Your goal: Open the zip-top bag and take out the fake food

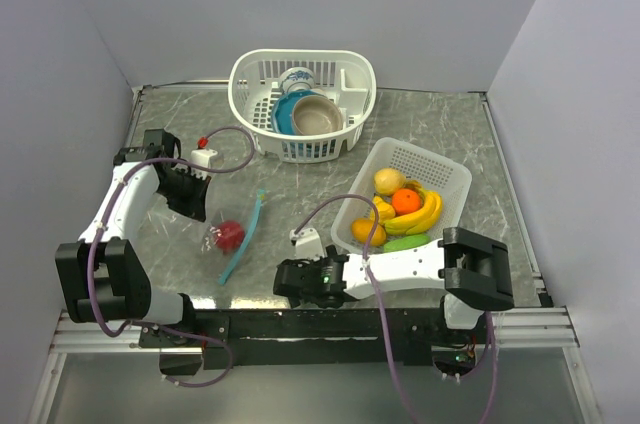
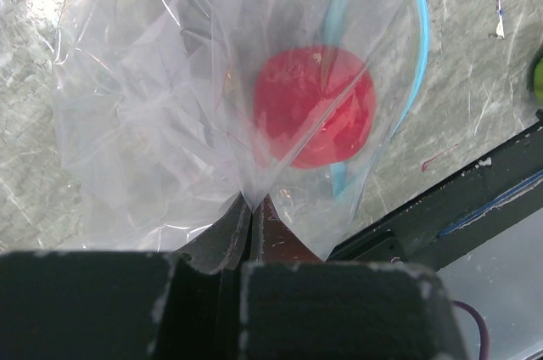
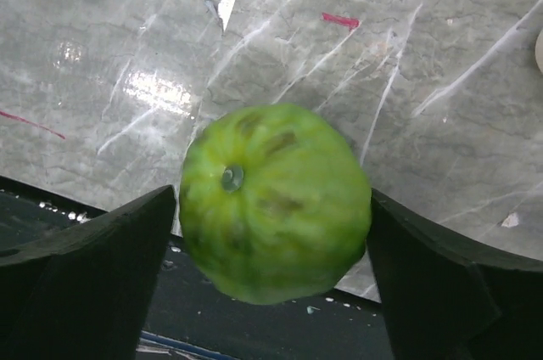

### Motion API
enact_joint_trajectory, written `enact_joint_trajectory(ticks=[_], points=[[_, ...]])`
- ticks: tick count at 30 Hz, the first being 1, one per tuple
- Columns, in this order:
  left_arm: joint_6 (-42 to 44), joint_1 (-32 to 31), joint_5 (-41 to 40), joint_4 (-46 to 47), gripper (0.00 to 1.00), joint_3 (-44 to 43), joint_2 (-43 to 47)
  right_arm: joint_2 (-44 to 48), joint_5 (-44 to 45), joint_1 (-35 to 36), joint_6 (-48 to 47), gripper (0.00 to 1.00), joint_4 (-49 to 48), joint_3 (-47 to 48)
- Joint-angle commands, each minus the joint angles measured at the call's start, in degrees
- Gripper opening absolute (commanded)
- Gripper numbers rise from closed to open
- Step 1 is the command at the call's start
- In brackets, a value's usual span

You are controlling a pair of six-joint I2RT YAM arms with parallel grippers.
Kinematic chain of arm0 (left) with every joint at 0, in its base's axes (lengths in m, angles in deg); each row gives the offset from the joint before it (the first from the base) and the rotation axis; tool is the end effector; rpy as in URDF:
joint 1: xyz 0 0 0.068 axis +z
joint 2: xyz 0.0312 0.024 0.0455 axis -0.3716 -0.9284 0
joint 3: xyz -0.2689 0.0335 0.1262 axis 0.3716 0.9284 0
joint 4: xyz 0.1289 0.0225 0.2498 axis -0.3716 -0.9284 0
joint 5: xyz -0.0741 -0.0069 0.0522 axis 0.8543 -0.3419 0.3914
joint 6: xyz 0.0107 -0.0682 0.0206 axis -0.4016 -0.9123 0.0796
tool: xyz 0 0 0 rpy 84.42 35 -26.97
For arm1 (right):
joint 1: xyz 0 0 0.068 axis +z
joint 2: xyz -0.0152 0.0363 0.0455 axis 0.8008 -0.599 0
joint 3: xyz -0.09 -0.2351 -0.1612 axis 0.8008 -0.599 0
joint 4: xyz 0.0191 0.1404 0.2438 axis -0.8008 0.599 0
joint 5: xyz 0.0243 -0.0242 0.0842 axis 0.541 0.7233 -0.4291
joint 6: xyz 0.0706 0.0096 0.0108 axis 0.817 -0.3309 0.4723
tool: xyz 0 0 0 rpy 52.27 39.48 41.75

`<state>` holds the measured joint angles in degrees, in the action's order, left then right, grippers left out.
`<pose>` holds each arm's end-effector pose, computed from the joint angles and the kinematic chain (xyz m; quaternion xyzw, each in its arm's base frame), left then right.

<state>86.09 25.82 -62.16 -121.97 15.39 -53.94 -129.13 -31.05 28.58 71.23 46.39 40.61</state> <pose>0.2680 -0.0045 0.2576 0.2212 0.9498 -0.1622 0.1506 0.0753 0.3300 0.1661 -0.1889 0.9392 0.0664 0.2788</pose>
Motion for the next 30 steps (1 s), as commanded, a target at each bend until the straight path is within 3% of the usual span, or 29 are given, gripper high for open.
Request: enact_joint_trajectory(ticks=[1, 2, 3, 6, 13, 17, 23, 24, 25, 26, 27, 30], points=[[1.1, 0.2, 1.5, -1.6, 0.01, -2.4, 0.8, 4.1, 3.4, 0.3, -0.8, 0.76, 0.1, 1.5], [1.1, 0.2, 2.6, -2.2, 0.01, -2.8, 0.8, 4.8, 5.5, 0.4, -1.3, 0.68, 0.7, 2.1], [1.2, 0.3, 3.3, -3.1, 0.01, -3.5, 1.0, 5.6, 6.9, 0.3, -1.2, 0.54, 1.5, 2.6], [1.1, 0.2, 6.7, -6.7, 0.01, -7.5, 1.1, 8.2, 14.1, 0.1, -1.6, 0.32, 5.7, 5.7], [2.0, 0.0, 13.7, -16.4, 0.01, -18.1, 1.3, 18.0, 28.0, -6.3, 1.9, 0.36, 16.6, 11.8], [3.0, -0.4, 12.4, -16.1, 0.01, -15.5, 2.0, 20.6, 29.5, -15.8, 10.1, 0.38, 25.8, 9.3], [2.1, -0.4, 7.9, -7.6, 0.01, -4.8, 1.6, 19.5, 25.0, -26.7, 10.0, 0.38, 24.0, 1.7], [1.7, -0.4, 7.6, -6.4, 0.01, -2.7, 0.7, 18.7, 24.0, -27.4, 9.0, 0.4, 22.8, 1.2], [1.6, -0.4, 6.8, -4.7, 0.01, -1.8, 0.0, 18.2, 23.0, -27.8, 7.4, 0.51, 21.3, 0.8], [1.4, -0.4, 6.4, -3.7, 0.01, -0.9, -0.4, 17.7, 22.4, -27.8, 5.2, 0.87, 19.3, 0.9], [1.1, -0.5, 5.8, -2.8, 0.01, 0.4, -1.4, 16.9, 22.6, -27.7, 5.1, 1.0, 19.8, 1.6], [0.8, -0.5, 3.4, -0.3, 0.01, 1.6, -2.2, 18.0, 27.8, -24.8, 2.5, 1.0, 20.7, 5.6]])
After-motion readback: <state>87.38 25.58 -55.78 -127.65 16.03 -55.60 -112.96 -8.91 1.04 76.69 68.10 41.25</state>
